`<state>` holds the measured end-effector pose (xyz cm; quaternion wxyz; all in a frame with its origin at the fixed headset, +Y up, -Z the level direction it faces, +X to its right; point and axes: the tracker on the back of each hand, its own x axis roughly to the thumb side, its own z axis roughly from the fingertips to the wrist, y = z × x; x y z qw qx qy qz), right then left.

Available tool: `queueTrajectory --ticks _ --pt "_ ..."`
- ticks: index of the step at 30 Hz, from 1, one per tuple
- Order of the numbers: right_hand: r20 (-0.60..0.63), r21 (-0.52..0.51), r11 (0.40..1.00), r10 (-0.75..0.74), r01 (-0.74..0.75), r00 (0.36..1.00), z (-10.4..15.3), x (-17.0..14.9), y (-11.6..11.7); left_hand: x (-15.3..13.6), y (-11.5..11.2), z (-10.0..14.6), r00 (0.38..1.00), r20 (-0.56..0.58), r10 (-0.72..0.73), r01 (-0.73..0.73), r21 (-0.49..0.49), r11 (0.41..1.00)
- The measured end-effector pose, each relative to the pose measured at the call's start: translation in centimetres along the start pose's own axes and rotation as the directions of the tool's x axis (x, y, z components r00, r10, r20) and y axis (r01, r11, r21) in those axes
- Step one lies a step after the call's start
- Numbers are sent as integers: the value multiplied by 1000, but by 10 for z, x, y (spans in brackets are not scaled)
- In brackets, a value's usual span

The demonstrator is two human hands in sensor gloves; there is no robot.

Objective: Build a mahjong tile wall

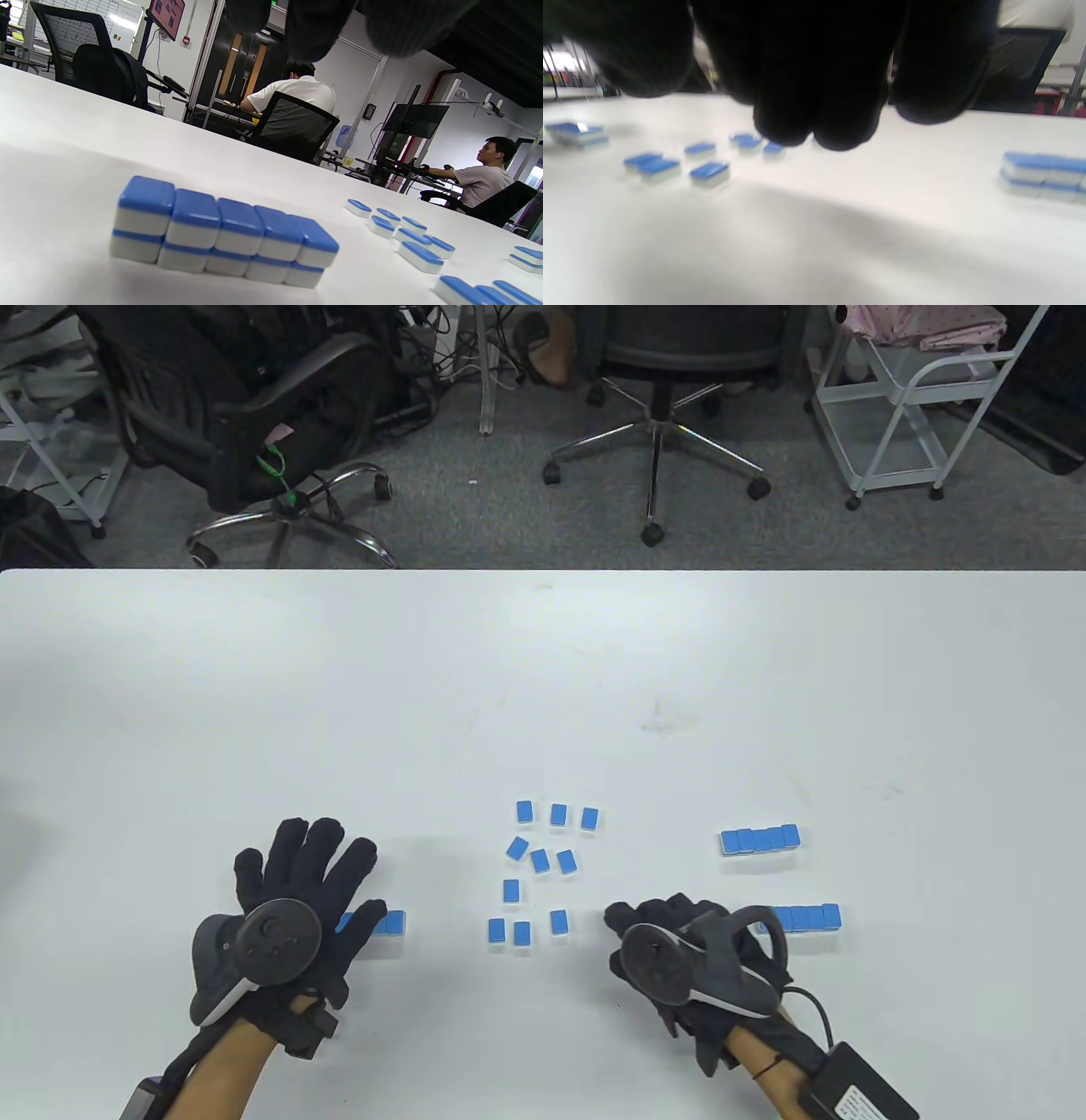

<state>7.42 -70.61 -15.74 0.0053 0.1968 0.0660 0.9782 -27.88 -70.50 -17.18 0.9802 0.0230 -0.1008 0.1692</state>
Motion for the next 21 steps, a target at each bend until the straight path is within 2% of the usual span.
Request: queueTrajectory --ticks 5,8,10,16,21 --pt "-64 170 978 132 -120 989 -33 36 30 7 4 4 998 59 -12 11 24 1000" --pt "-98 159 982 119 -102 988 -49 44 41 12 8 6 994 96 -42 37 47 998" --pt "-110 107 984 158 -146 981 -58 47 43 15 8 7 993 116 -27 22 50 998" --pt "-89 36 994 109 -106 990 -59 49 42 18 8 7 989 140 -40 34 43 998" --pt "-52 83 995 -48 52 997 -56 40 39 16 6 6 991 136 -15 12 22 1000"
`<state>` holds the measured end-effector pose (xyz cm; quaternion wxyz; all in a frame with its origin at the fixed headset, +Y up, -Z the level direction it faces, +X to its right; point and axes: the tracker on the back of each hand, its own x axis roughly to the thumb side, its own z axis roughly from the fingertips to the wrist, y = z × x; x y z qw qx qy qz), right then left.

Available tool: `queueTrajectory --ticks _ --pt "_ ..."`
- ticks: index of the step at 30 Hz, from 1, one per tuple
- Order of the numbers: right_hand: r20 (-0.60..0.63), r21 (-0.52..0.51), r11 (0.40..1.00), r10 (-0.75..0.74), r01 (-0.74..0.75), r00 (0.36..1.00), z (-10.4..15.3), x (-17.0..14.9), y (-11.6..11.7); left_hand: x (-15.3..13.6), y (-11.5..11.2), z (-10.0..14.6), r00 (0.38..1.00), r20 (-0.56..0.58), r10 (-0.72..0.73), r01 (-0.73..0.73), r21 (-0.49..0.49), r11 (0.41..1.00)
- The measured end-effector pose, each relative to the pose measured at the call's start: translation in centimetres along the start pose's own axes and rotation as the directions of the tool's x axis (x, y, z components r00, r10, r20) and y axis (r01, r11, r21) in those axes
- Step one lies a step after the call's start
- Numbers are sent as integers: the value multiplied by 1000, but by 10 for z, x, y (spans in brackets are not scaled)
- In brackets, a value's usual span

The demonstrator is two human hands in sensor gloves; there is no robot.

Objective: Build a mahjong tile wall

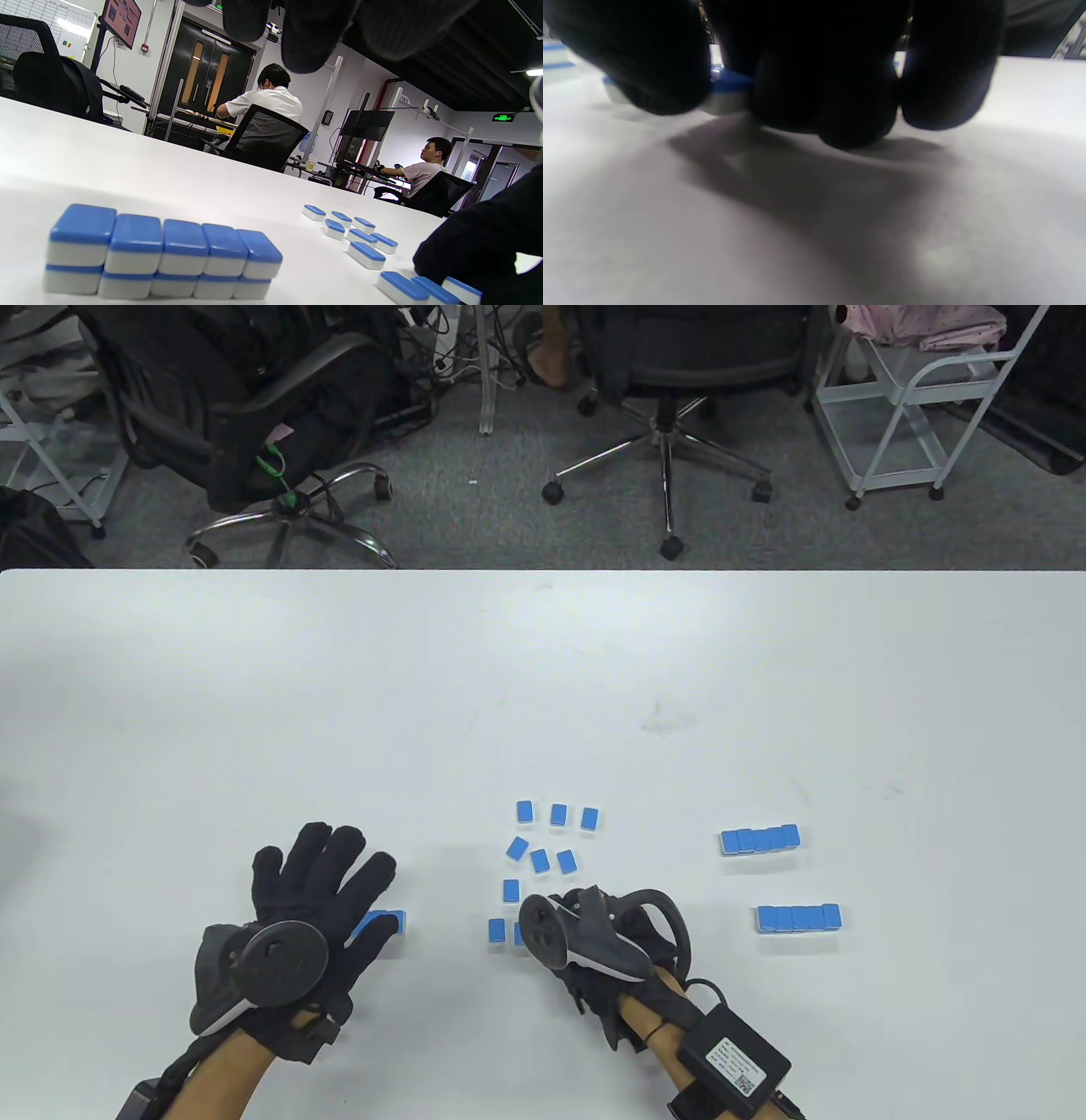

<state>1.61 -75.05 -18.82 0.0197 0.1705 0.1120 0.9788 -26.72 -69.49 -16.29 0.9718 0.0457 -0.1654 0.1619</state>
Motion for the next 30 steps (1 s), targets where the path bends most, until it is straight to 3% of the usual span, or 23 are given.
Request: queueTrajectory --ticks 12,19,22,25,27,30 --pt "15 -16 999 42 -42 999 3 1 5 -1 0 -1 1000 -20 13 -13 -14 1000" --pt "20 24 997 75 -75 997 4 1 2 -3 0 -1 999 -32 20 -20 -14 1000" --pt "19 -33 992 124 -123 992 9 4 -3 -3 1 -1 999 -29 18 -19 -14 1000" --pt "12 -158 968 201 -197 979 13 14 -10 -3 1 -1 999 -26 20 -20 -9 1000" --pt "34 -175 968 187 -179 982 13 23 -12 -4 1 -1 1000 -22 16 -16 -6 1000" --pt "33 -176 947 280 -270 959 8 36 -8 -5 1 -2 1000 -20 17 -18 -7 1000"
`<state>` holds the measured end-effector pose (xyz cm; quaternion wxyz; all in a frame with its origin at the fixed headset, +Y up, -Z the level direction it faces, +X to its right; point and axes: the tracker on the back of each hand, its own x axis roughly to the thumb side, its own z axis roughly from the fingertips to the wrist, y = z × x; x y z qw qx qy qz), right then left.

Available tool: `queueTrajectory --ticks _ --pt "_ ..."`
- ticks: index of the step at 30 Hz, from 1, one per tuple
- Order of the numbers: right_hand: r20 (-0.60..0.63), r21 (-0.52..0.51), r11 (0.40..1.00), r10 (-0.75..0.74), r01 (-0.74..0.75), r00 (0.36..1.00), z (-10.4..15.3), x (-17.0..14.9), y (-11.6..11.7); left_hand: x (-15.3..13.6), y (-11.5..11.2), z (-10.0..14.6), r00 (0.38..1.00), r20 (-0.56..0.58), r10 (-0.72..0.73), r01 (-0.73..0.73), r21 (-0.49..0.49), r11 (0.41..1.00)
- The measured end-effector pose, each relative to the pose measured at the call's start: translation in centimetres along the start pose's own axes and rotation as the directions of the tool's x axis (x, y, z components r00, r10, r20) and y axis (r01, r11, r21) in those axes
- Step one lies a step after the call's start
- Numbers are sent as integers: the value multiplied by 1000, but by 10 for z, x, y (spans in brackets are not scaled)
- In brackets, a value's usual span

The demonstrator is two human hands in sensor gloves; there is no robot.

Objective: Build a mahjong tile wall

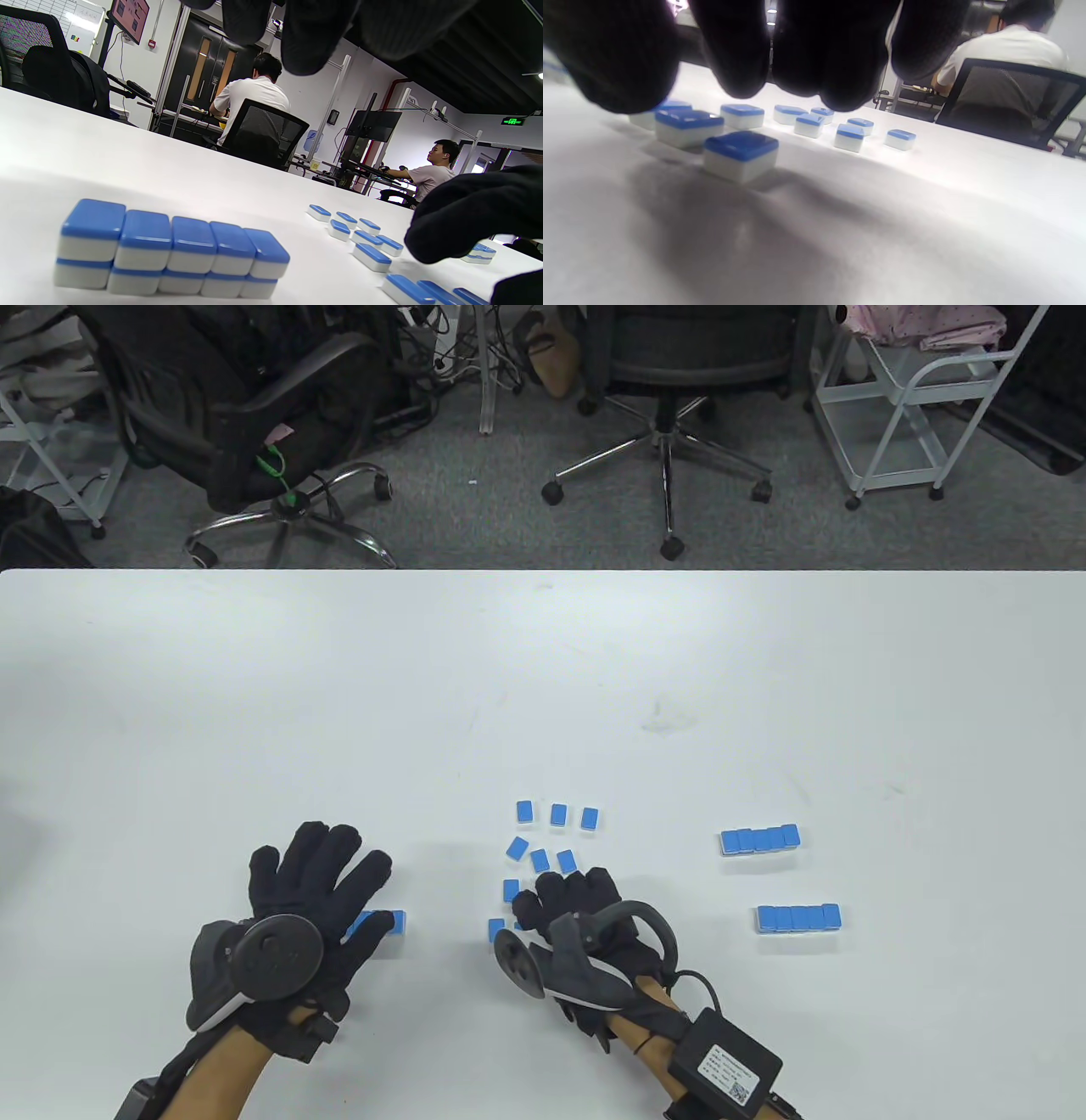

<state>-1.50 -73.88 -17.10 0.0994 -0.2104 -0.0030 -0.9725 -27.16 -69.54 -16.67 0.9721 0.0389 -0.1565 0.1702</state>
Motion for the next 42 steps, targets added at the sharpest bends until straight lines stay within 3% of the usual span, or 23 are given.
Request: queueTrajectory --ticks 4,10,18,21,25,27,29,31,34,42 --pt "-7 15 997 76 -76 997 -6 6 7 -1 0 -2 1000 2 -1 1 1 1000" --pt "4 13 997 72 -72 997 -5 6 4 -1 -1 -2 1000 5 0 0 -10 1000" --pt "-10 -30 999 37 -37 999 -6 14 7 -2 -2 -2 1000 -9 9 -9 -21 1000" --pt "14 10 1000 -17 17 1000 -6 14 4 -2 -2 -2 1000 -7 9 -10 -24 1000" --pt "-23 -56 997 -44 43 999 0 -19 -19 -2 -1 -1 1000 -11 14 -14 -26 1000" --pt "-80 -50 988 -149 146 986 3 -49 -27 -1 -1 0 1000 -6 12 -13 -19 1000" --pt "-116 31 979 -196 201 974 6 -65 -20 0 -2 -1 1000 -1 7 -7 -24 1000" --pt "-124 136 980 -130 147 984 12 -71 0 0 -4 -3 1000 -1 13 -13 -38 999" --pt "-108 157 977 -129 146 986 16 -64 23 0 -6 -4 1000 -5 20 -20 -48 999" --pt "-97 155 966 -196 209 976 11 -55 24 -6 -7 0 999 -31 31 -33 -62 998"
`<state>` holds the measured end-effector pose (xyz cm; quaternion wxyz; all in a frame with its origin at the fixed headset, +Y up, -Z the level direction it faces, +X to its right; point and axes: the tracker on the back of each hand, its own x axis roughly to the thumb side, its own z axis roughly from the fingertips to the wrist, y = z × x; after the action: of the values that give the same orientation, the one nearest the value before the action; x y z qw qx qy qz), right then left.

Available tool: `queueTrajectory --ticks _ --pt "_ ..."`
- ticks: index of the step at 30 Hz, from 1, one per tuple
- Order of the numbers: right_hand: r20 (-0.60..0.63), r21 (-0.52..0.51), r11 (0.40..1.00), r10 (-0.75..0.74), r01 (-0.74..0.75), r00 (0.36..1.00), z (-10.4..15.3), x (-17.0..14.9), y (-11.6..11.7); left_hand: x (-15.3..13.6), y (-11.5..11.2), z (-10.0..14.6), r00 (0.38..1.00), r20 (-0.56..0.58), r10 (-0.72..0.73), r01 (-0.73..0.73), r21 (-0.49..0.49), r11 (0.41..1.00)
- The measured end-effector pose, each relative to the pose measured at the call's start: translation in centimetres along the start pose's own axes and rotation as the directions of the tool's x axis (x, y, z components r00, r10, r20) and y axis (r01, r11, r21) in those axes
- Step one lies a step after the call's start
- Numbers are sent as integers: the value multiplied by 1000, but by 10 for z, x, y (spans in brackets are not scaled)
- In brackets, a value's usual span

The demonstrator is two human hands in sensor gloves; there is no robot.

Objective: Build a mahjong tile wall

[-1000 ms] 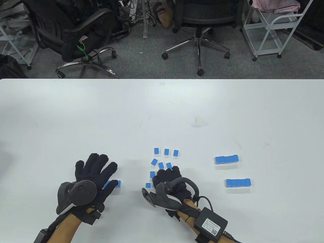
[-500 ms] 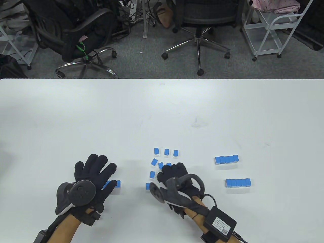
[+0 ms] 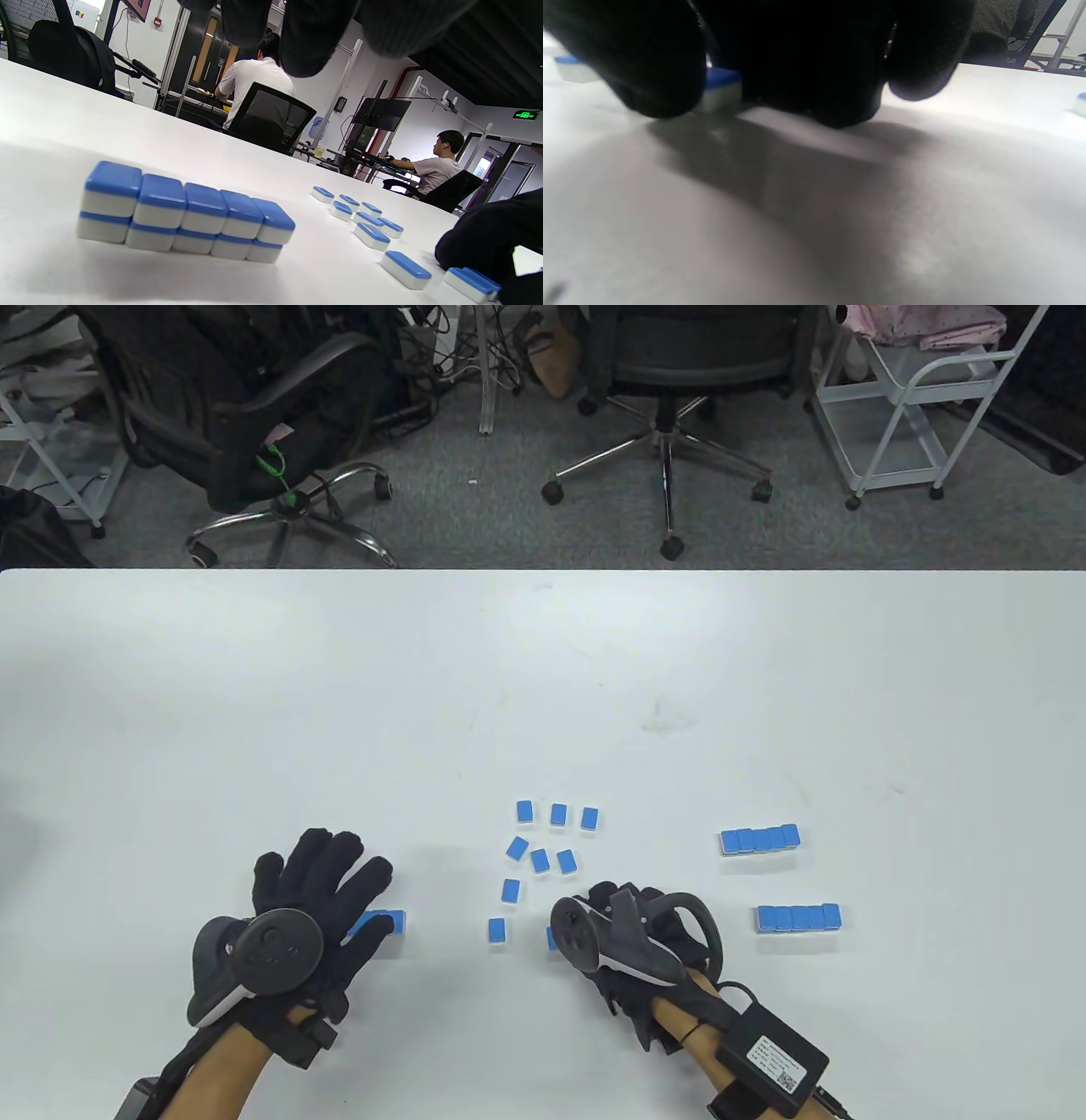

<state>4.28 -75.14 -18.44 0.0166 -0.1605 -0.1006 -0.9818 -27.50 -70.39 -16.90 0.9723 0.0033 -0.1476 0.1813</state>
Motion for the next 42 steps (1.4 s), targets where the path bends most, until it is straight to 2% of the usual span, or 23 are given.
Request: queueTrajectory --ticks 8,20,23,25,29,31,33,36,40,42 --pt "11 -18 998 -56 56 998 0 0 3 0 -3 -3 1000 3 8 -8 -15 1000" --pt "11 -28 999 -45 46 999 2 2 5 0 -4 -2 1000 0 12 -12 -27 1000" --pt "19 4 999 -41 41 999 2 1 3 0 -5 -1 1000 1 14 -14 -31 999" --pt "7 12 996 -88 88 996 2 -4 0 0 -4 1 1000 2 15 -15 -29 999" --pt "-90 -25 960 -279 278 956 2 -23 -2 0 -3 3 1000 2 17 -17 -23 1000" --pt "-129 -35 951 -308 306 943 0 -30 -3 1 -2 3 1000 6 14 -13 -18 1000" --pt "-157 -41 951 -309 306 938 -3 -33 -3 0 -2 3 1000 6 13 -13 -15 1000" --pt "-164 9 964 -260 265 951 -14 -30 -6 0 -3 2 1000 9 15 -15 -17 1000" --pt "-188 50 981 -172 185 967 -37 -22 -12 1 -5 1 1000 9 23 -22 -31 999" --pt "-183 39 983 -170 180 968 -48 -18 -15 1 -5 2 1000 12 19 -19 -31 999"
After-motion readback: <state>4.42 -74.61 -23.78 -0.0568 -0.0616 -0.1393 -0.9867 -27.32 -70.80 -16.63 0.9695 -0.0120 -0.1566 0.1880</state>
